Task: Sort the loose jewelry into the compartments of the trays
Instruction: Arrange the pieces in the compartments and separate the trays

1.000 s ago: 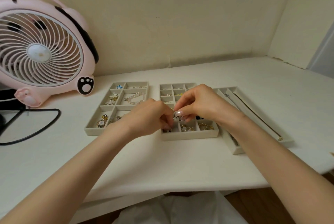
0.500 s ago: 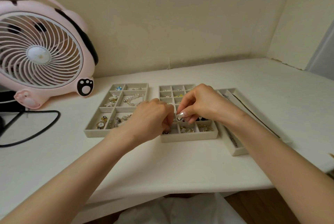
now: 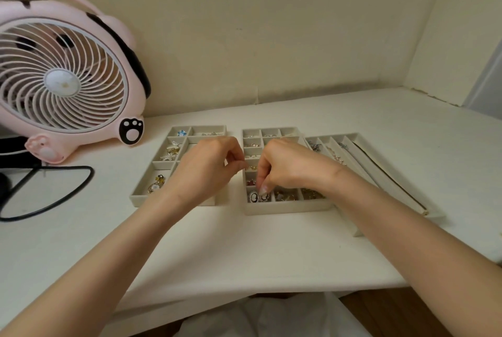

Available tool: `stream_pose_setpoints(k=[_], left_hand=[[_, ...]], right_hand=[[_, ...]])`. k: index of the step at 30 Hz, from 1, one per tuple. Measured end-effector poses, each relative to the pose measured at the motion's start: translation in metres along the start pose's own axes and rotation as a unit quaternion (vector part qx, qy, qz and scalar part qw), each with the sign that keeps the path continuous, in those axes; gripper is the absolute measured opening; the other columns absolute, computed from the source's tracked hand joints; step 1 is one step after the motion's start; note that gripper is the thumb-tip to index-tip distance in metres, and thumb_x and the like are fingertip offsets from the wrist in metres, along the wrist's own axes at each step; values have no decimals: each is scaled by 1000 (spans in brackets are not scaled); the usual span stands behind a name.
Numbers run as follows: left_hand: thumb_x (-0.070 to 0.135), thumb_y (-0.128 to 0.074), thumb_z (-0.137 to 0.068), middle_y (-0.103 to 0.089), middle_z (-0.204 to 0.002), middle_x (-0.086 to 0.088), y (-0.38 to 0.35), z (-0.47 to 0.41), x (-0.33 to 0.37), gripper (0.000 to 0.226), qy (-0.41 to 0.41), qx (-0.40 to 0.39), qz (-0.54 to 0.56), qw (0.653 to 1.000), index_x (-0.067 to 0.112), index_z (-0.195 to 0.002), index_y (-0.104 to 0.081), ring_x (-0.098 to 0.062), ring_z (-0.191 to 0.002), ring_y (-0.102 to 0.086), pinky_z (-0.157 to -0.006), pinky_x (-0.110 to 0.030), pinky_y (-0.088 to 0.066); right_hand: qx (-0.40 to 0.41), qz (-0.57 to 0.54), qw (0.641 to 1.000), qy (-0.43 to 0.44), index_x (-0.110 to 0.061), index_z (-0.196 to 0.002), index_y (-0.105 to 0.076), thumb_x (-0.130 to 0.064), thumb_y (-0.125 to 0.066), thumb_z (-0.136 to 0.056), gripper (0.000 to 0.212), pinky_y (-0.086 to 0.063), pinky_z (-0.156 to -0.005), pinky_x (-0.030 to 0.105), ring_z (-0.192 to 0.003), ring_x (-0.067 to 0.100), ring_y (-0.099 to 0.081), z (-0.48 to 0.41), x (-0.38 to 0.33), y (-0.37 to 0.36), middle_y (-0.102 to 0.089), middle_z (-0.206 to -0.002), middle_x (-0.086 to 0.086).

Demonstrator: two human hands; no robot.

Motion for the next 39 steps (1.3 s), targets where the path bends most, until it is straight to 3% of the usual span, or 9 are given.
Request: stream_pose_setpoints(k=[6, 11, 14, 18, 21, 23, 30, 35, 39], left_hand=[[21, -61, -86, -50, -70, 16, 3, 3, -2, 10, 1, 38, 29, 999, 24, -78, -56, -9, -67, -46, -64, -27, -34], [20, -61, -86, -51, -69, 18, 2, 2, -1, 13, 1, 51, 44, 998, 26, -77, -55, -10, -67, -48, -63, -29, -37], [19, -62, -86, -52, -68, 19, 0, 2, 1, 12, -11, 46, 54, 997, 26, -77, -57, -6, -65, -48, -64, -30, -39], [19, -67, -83, -54, -71, 17, -3, 3, 6, 5, -36, -5, 52, 998, 22, -79, -65, -10, -69, -52, -67, -31, -43], [27, -71, -80, -50, -74, 17, -11, 5, 13, 3, -67, -89, 11, 994, 27, -82, -69, 0, -71, -46, -64, -14, -34], [30, -71, -80, -47, -77, 17, -17, 7, 17, 7, -83, -121, -21, 989, 29, -86, -70, 4, -73, -41, -63, -10, -30], [32, -64, -85, -47, -89, 9, -18, 9, 25, 11, -97, -135, -106, 980, 33, -95, -68, -8, -89, -41, -75, -25, -36], [32, -63, -85, -50, -91, 8, -18, 9, 26, 11, -97, -134, -107, 980, 31, -95, -68, -10, -91, -44, -77, -28, -39], [29, -64, -85, -50, -88, 9, -19, 7, 30, 8, -96, -109, -76, 986, 27, -92, -66, -10, -87, -44, -73, -27, -37]], right_hand=[[40, 59, 997, -5, -23, -74, -74, -18, -81, -70, 10, -41, -58, 24, -71, 8, -54, 0, 0, -2, -60, -68, -12], [74, 54, 996, -1, -26, -63, -62, -26, -84, -65, 22, -36, -61, 26, -73, 9, -52, 4, 3, -3, -54, -66, -14], [95, 7, 995, -8, -23, -67, -68, -24, -83, -68, 15, -38, -64, 24, -66, 0, -51, 10, 11, 10, -57, -62, -16], [88, 11, 996, -26, -22, -73, -73, -22, -80, -72, 7, -36, -58, 20, -66, -1, -51, 20, 26, 25, -57, -63, -17], [46, 35, 997, -43, -23, -77, -75, -23, -80, -72, 7, -39, -64, 21, -71, -1, -52, 24, 32, 19, -57, -66, -19], [35, 57, 997, -48, -24, -81, -76, -24, -79, -72, 9, -40, -64, 22, -77, 3, -57, 25, 34, 14, -61, -71, -17], [56, 121, 990, -42, -23, -80, -75, -19, -75, -77, 6, -40, -63, 24, -76, 9, -55, 25, 31, 7, -50, -61, -17], [71, 167, 983, -30, -19, -82, -73, -11, -67, -81, 10, -42, -69, 27, -91, 18, -62, 21, 30, 2, -70, -89, -2], [87, 186, 978, -36, -13, -85, -72, -6, -60, -78, 15, -41, -64, 26, -88, 22, -63, 21, 32, 4, -70, -89, 3]])
Point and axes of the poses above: each hand's wrist, its own z-axis away from the middle knuckle, its own y-axis out of the back of the hand, x = y × z, the point moved 5 cm from there along -z, towards the middle knuckle
